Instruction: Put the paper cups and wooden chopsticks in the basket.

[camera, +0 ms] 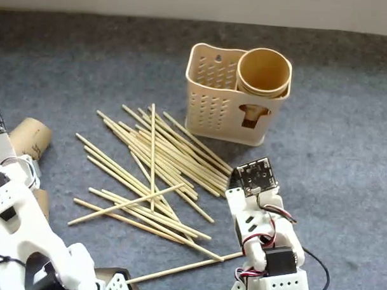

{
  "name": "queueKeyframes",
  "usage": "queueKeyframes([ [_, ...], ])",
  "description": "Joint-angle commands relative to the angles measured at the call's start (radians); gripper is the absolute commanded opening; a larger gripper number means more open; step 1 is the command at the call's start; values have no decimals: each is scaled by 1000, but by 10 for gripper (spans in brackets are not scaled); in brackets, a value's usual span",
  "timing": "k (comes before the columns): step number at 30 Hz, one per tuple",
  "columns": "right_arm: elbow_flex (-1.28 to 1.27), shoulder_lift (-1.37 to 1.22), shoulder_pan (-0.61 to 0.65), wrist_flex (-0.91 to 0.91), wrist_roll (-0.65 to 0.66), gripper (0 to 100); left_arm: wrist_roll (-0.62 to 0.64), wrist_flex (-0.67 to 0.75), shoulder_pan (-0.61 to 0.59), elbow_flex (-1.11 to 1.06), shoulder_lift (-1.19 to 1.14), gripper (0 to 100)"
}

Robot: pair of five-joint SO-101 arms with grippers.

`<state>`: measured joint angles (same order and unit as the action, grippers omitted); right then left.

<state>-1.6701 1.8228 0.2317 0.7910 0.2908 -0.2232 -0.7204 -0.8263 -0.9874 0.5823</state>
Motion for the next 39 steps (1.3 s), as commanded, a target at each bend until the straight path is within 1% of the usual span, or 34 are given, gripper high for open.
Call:
queueKeyframes([
  [1, -99, -5, 7, -24, 12, 9, -11, 38, 73, 82, -128, 194],
  [6, -99, -5, 7, -24, 12, 9, -11, 37, 105, 188, -257, 192],
  [9, -99, -5, 7, -24, 12, 9, -8, 35, 125, 228, -274, 190],
  [13, -99, -5, 7, -24, 12, 9, -8, 35, 159, 243, -274, 106],
  [15, -99, -5, 7, -24, 12, 9, -9, 14, 179, 262, -274, 72],
  [22, -99, -4, 7, -24, 14, 9, -6, -186, 263, 418, -274, 4],
  [29, -99, -2, 7, -24, 14, 9, -8, -414, 343, 601, -285, 6],
  [35, -99, -2, 7, -24, 14, 9, -12, -572, 406, 707, -286, 6],
  [39, -99, -2, 7, -24, 14, 9, -66, -657, 461, 746, -286, 6],
])
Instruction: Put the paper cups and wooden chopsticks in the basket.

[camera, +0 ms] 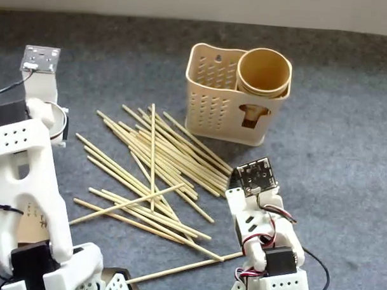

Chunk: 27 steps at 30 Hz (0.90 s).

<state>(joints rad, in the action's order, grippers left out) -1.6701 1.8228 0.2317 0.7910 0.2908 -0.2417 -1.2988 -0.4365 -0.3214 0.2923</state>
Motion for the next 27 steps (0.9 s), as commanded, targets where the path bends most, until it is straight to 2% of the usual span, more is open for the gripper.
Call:
queueKeyframes([
  [1, -99, -2, 7, -24, 14, 9, -57, -98, 87, 85, 4, 6],
  [12, -99, -2, 7, -24, 14, 9, -235, -273, 234, 81, -2, 6],
  [17, -99, -2, 7, -24, 14, 9, -296, -298, 263, 88, -110, 12],
  [20, -99, -4, 7, -24, 14, 9, -330, -292, 263, 90, -189, 60],
  [23, -99, -4, 7, -24, 14, 9, -333, -293, 262, 116, -240, 123],
  [27, -99, -4, 7, -24, 14, 9, -305, -299, 262, 185, -251, 133],
])
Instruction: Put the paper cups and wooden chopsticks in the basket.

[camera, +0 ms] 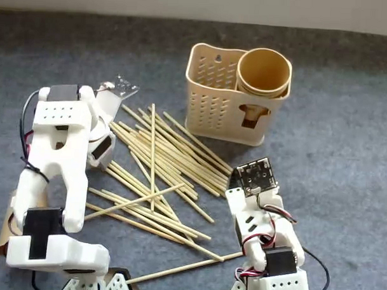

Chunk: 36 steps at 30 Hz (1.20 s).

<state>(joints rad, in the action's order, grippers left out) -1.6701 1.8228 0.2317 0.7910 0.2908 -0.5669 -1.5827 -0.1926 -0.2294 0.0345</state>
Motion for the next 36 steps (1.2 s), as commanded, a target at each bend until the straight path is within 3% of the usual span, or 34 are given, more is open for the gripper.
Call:
queueKeyframes([
  [1, -99, -4, 7, -24, 14, 9, 37, -15, 19, 110, 7, 133],
  [13, -99, -4, 7, -24, 14, 9, 60, -37, 82, 183, -4, 127],
  [18, -99, -4, 7, -24, 14, 9, 124, -35, 84, 180, -4, 72],
  [28, -99, -2, 7, -24, 14, 9, 126, 38, 82, 65, 7, 41],
  [36, -99, -2, 7, -24, 14, 9, 184, -9, 84, 148, 7, 6],
])
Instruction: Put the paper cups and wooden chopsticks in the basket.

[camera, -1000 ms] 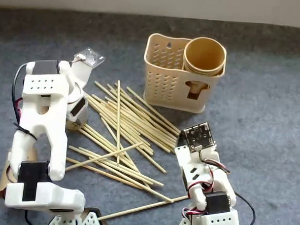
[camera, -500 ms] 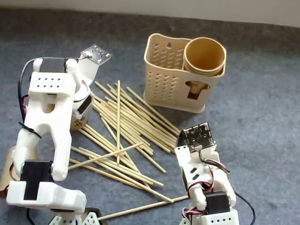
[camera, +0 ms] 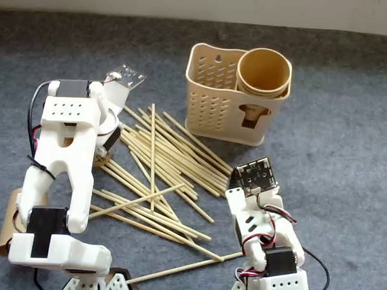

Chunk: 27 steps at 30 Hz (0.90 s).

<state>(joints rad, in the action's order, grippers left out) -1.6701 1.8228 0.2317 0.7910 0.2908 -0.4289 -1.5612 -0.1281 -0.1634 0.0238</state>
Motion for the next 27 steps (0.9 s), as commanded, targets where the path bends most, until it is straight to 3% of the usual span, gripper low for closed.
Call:
queueKeyframes([
  [1, -99, -2, 7, -24, 14, 9, 49, -48, 19, 101, 18, 6],
  [8, -99, -2, 7, -24, 14, 9, 83, -155, 19, 255, 18, 5],
  [15, -99, 2, 1, -22, 14, 6, 89, -166, 24, 438, 18, 5],
  [27, -91, 4, 1, 18, 14, 6, 252, -193, 249, 763, 19, 5],
])
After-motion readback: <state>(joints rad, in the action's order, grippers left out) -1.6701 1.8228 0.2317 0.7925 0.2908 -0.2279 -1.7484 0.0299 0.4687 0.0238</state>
